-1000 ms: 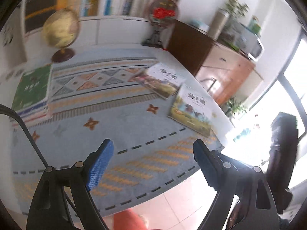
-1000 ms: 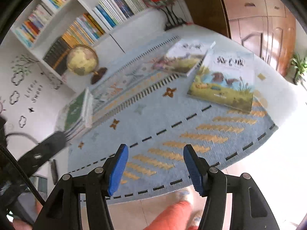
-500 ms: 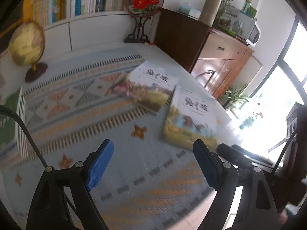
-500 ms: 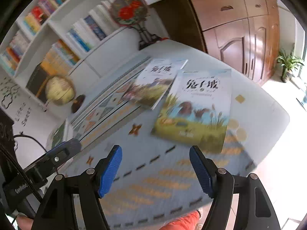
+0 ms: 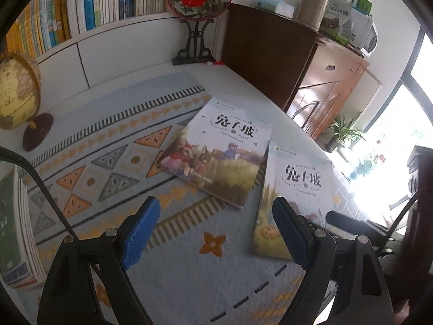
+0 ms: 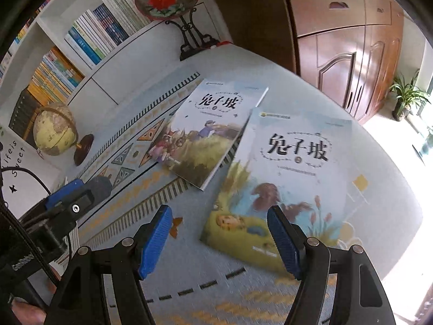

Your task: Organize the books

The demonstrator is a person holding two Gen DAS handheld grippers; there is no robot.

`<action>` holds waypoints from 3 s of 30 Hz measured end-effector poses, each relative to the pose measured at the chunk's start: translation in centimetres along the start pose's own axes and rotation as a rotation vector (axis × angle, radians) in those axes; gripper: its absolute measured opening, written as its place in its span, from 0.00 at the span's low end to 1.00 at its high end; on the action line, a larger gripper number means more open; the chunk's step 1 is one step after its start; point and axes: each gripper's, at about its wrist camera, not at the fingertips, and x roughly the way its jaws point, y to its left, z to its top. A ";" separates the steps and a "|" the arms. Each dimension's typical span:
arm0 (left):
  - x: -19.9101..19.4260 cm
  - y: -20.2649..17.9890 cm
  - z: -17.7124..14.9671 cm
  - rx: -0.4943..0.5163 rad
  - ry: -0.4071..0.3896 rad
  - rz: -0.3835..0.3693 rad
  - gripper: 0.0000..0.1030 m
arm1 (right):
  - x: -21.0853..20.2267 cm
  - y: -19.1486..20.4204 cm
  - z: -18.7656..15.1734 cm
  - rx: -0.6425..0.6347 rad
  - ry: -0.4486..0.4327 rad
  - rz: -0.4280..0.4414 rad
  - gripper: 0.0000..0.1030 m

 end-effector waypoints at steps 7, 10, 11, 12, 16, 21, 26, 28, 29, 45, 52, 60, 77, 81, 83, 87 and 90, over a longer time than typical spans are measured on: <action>0.2 1.6 1.1 -0.033 -0.004 0.021 0.82 | 1.7 2.4 1.5 -0.052 0.024 0.020 0.69; 0.5 2.8 1.5 -0.069 0.002 0.025 0.82 | 2.4 3.2 2.2 -0.079 0.034 0.015 0.69; 0.7 3.2 1.6 -0.076 0.006 0.026 0.82 | 2.7 3.4 2.4 -0.090 0.038 0.016 0.69; 1.0 3.5 1.7 -0.086 0.013 0.029 0.82 | 3.0 3.7 2.6 -0.098 0.042 0.015 0.69; 3.3 4.8 2.6 -0.096 0.062 0.047 0.82 | 4.6 4.5 3.7 -0.137 0.061 0.017 0.69; 8.0 7.1 4.2 -0.119 0.179 -0.043 0.82 | 6.4 4.5 5.2 -0.161 0.004 -0.001 0.69; 13.0 8.3 6.0 -0.139 0.218 -0.094 0.82 | 9.2 3.2 7.8 -0.177 0.013 -0.078 0.69; 14.8 8.6 6.8 -0.153 0.219 -0.111 0.82 | 10.1 2.1 9.2 -0.153 0.010 -0.095 0.69; 15.7 8.8 7.3 -0.159 0.220 -0.107 0.82 | 10.7 1.4 10.1 -0.140 0.009 -0.112 0.69; 20.2 6.4 8.5 -0.071 0.295 -0.235 0.85 | 16.2 1.0 13.1 -0.124 0.148 -0.151 0.78; 17.5 10.2 4.6 -0.294 0.274 -0.308 0.85 | 16.9 4.5 11.7 -0.217 0.180 -0.003 0.76; 16.5 10.7 4.0 -0.284 0.270 -0.256 0.85 | 16.0 0.9 14.3 -0.138 0.097 -0.220 0.75; 16.3 10.8 3.9 -0.247 0.300 -0.276 0.85 | 19.0 2.4 20.2 -0.169 0.128 -0.036 0.77; 15.0 12.3 2.3 -0.276 0.308 -0.233 0.85 | 20.6 4.9 19.2 -0.219 0.195 0.082 0.77; 14.1 13.2 1.3 -0.307 0.303 -0.213 0.85 | 20.9 5.9 18.4 -0.229 0.221 0.159 0.77; 12.6 14.6 -0.2 -0.355 0.271 -0.137 0.85 | 20.3 6.4 16.5 -0.246 0.234 0.182 0.76; 12.4 14.7 -0.8 -0.362 0.248 -0.118 0.85 | 19.2 5.8 14.3 -0.297 0.241 0.116 0.76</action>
